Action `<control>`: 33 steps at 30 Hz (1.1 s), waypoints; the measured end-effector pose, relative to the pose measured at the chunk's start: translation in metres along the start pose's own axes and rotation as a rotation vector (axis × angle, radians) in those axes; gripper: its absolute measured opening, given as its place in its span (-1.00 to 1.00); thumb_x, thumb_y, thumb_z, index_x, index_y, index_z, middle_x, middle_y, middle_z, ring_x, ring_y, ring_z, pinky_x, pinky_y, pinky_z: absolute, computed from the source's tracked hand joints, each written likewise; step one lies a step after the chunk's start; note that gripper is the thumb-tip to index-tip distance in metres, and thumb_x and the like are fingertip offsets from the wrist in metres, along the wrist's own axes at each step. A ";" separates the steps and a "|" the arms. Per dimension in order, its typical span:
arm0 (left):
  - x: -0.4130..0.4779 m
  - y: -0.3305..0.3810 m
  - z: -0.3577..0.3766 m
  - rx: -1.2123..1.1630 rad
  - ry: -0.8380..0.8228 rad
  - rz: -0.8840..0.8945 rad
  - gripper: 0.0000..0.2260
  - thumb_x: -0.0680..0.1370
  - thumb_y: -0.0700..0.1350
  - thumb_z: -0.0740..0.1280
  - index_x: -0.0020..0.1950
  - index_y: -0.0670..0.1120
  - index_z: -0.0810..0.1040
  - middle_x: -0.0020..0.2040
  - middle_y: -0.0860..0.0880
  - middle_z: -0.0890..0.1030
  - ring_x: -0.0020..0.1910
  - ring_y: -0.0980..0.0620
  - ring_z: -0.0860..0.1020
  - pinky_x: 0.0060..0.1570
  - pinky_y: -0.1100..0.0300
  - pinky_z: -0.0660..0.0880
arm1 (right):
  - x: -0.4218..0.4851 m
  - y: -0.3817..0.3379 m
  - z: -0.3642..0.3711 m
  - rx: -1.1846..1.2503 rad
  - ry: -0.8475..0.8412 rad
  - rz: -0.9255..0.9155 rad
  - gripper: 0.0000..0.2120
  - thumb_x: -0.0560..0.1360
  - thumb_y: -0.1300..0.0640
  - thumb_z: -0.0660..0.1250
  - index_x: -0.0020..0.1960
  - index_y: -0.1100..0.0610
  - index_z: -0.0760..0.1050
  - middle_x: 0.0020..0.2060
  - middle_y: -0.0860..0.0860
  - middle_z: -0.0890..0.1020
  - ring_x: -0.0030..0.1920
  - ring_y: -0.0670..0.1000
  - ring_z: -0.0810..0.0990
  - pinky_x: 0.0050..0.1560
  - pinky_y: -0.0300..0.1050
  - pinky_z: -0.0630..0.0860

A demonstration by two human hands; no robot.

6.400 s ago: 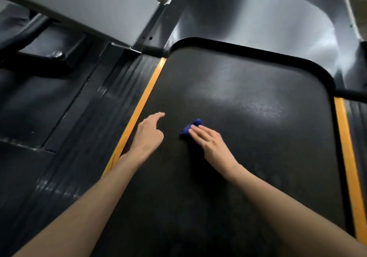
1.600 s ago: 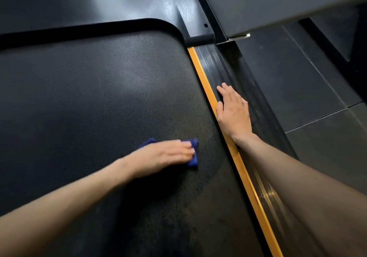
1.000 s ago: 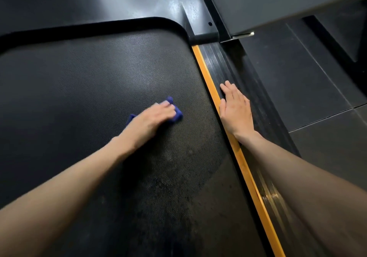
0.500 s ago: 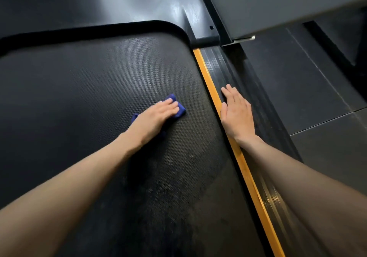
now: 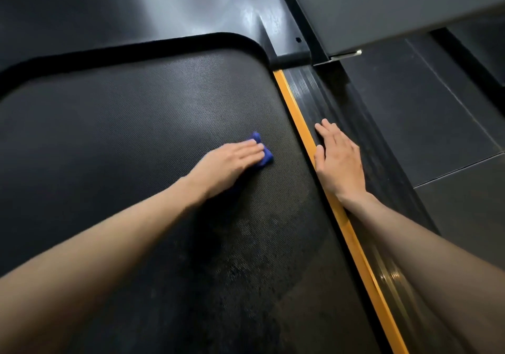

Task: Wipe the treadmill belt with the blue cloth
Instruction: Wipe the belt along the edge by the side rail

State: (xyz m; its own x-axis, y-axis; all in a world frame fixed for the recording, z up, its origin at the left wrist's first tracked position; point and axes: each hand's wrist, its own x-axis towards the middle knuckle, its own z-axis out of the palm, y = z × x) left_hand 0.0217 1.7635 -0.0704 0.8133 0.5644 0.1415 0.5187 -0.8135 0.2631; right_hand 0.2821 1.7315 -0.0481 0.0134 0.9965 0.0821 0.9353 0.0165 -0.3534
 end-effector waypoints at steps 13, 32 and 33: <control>0.002 0.041 0.012 -0.298 -0.090 0.179 -0.61 0.61 -0.02 0.11 0.21 -0.28 0.52 0.25 -0.21 0.52 0.33 -0.09 0.38 0.42 0.19 0.15 | 0.000 -0.001 0.001 -0.002 0.036 -0.001 -0.58 0.60 0.08 0.09 0.45 0.04 0.24 0.46 -0.03 0.27 0.47 -0.05 0.18 0.41 -0.12 0.03; -0.002 0.120 0.029 -0.453 -0.200 0.072 -0.63 0.63 -0.14 0.07 0.10 -0.38 0.55 0.18 -0.30 0.55 0.29 -0.11 0.36 0.39 0.16 0.13 | 0.001 0.005 0.003 -0.046 0.000 -0.034 -0.56 0.61 0.07 0.03 0.48 0.05 0.17 0.48 -0.02 0.21 0.49 -0.05 0.11 0.43 -0.09 0.02; -0.012 0.131 0.031 -0.480 -0.231 0.120 -0.60 0.64 -0.12 0.02 0.13 -0.36 0.54 0.21 -0.27 0.53 0.32 -0.08 0.34 0.41 0.14 0.16 | 0.001 0.005 0.003 -0.054 -0.020 -0.037 -0.56 0.62 0.06 0.02 0.49 0.05 0.15 0.49 -0.01 0.19 0.50 -0.05 0.08 0.44 -0.10 -0.01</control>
State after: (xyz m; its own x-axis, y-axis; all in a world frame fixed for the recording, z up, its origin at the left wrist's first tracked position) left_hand 0.0878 1.6458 -0.0676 0.9242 0.3819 -0.0012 0.2836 -0.6842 0.6719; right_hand 0.2863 1.7329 -0.0526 -0.0284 0.9968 0.0752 0.9529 0.0497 -0.2993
